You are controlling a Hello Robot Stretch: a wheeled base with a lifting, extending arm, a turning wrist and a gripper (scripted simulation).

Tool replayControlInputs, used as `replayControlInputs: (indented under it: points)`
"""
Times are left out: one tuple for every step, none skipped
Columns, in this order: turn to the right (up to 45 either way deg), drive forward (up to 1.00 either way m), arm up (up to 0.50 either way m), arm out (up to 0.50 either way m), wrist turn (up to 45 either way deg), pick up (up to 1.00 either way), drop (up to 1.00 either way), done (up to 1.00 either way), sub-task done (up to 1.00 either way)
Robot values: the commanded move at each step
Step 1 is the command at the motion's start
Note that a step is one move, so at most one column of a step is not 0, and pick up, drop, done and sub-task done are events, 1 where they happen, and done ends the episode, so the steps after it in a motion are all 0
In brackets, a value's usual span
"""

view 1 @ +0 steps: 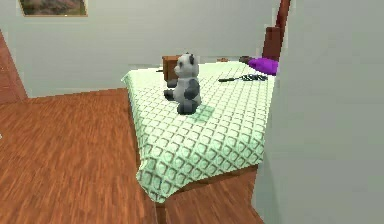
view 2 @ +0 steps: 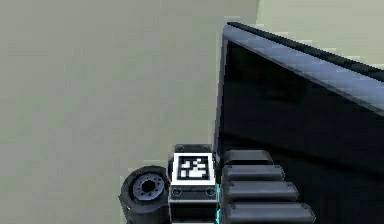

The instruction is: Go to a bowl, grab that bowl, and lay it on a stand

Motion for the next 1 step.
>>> replayControlInputs:
  points:
    - [-3.0,0.0,0.0,0.0,0.0,0.0,0.0,0.0,0.0]
